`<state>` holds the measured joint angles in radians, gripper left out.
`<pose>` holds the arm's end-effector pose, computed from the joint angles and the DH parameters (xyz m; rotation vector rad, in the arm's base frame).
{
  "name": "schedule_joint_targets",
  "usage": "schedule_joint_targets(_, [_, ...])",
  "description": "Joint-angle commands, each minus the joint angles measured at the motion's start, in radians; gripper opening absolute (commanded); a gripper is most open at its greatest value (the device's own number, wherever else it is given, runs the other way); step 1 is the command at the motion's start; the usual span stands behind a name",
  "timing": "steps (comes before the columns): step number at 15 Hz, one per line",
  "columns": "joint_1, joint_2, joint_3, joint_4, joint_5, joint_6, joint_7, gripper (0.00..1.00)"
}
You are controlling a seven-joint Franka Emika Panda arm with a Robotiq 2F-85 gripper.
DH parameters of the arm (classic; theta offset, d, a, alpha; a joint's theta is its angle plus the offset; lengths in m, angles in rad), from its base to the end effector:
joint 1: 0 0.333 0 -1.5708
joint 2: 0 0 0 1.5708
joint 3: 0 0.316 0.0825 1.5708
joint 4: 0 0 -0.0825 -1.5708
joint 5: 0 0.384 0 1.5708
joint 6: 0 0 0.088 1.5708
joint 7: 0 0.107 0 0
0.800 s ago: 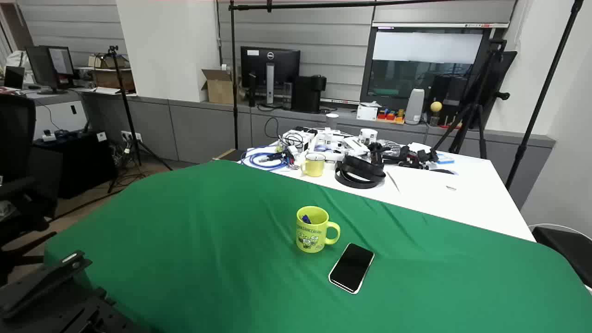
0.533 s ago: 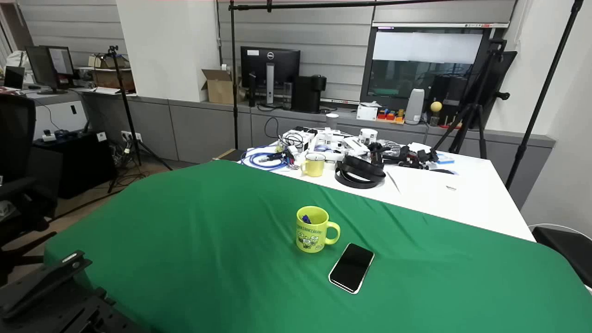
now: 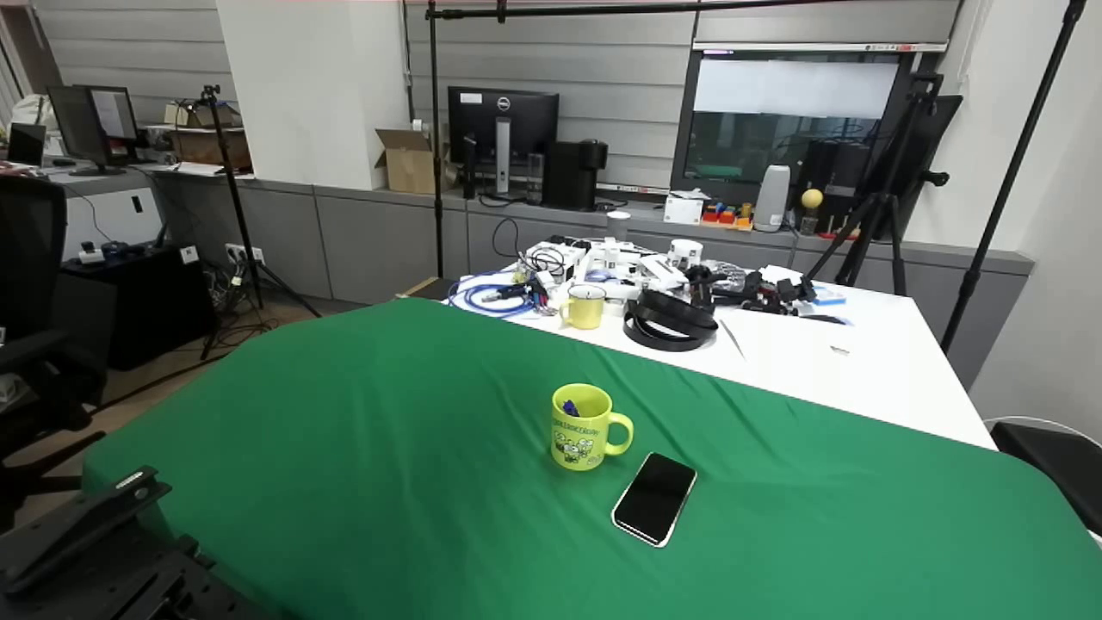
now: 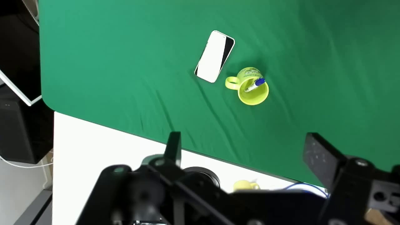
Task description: Remove the marker from the mug cup and put it on the table
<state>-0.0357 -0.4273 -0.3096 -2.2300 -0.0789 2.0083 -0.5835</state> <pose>0.4161 -0.1715 0.5498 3.0615 0.4303 0.2984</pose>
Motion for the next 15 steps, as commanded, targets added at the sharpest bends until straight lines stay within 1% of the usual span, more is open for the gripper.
schedule_joint_targets(1, [-0.010, 0.130, 0.023, 0.027, 0.005, 0.043, 0.012, 1.00])
schedule_joint_targets(4, [-0.012, 0.287, 0.048, 0.054, 0.000, 0.096, 0.029, 1.00])
schedule_joint_targets(7, [-0.021, 0.471, 0.089, 0.112, 0.002, 0.151, 0.086, 1.00])
schedule_joint_targets(10, [-0.029, 0.669, 0.139, 0.248, 0.027, 0.094, 0.170, 1.00])
schedule_joint_targets(12, [-0.035, 0.779, 0.170, 0.353, 0.031, 0.043, 0.230, 1.00])
schedule_joint_targets(15, [-0.039, 0.916, 0.212, 0.501, 0.036, -0.050, 0.279, 1.00])
